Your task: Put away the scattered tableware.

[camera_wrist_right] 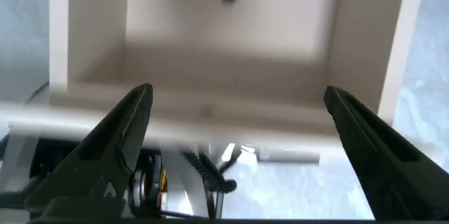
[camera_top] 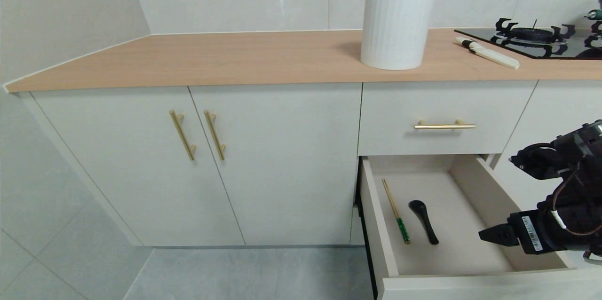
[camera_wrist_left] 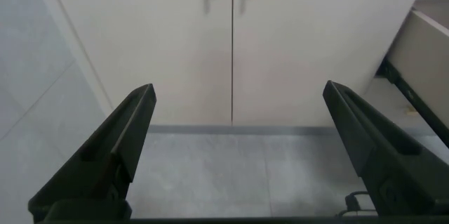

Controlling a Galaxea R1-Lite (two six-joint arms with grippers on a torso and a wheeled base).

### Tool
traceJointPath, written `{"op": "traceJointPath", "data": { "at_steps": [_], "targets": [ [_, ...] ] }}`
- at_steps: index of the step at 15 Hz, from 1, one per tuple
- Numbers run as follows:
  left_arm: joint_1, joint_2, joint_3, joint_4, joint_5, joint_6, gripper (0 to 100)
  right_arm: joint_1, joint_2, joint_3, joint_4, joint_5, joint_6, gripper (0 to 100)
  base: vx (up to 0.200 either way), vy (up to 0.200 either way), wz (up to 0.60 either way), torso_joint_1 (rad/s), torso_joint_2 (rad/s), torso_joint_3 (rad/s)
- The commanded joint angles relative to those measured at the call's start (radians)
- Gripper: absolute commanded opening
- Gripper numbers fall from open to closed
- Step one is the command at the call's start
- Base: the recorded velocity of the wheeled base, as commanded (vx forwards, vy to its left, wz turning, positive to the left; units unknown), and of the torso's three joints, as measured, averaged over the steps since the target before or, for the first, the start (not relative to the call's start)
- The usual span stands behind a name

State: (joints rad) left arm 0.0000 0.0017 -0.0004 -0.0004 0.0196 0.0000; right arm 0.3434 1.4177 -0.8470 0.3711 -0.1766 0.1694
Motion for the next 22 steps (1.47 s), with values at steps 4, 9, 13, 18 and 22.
{"op": "traceJointPath", "data": {
  "at_steps": [4, 9, 13, 18, 22],
  "targets": [
    [0.0, 0.001, 0.0, -0.001, 0.0, 0.0, 100, 0.042, 0.112, -0.004, 0.063, 0.0, 0.004, 100, -0.05, 0.0, 0.0, 0.001, 0.0, -0.001],
    [0.0, 0.001, 0.0, -0.001, 0.0, 0.0, 100, 0.058, 0.265, -0.06, 0.163, 0.074, 0.033, 100, 0.0, 0.0, 0.0, 0.0, 0.0, 0.0],
    [0.0, 0.001, 0.0, -0.001, 0.0, 0.0, 100, 0.058, 0.316, -0.096, 0.215, 0.077, 0.064, 100, 0.0, 0.0, 0.0, 0.0, 0.0, 0.0],
    [0.0, 0.001, 0.0, -0.001, 0.0, 0.0, 100, 0.052, 0.369, -0.121, 0.204, 0.066, 0.13, 100, 0.0, 0.0, 0.0, 0.0, 0.0, 0.0],
    [0.0, 0.0, 0.0, -0.001, 0.0, 0.0, 100, 0.029, 0.406, -0.152, 0.181, -0.011, 0.183, 100, 0.0, 0.0, 0.0, 0.0, 0.0, 0.0]
  ]
}}
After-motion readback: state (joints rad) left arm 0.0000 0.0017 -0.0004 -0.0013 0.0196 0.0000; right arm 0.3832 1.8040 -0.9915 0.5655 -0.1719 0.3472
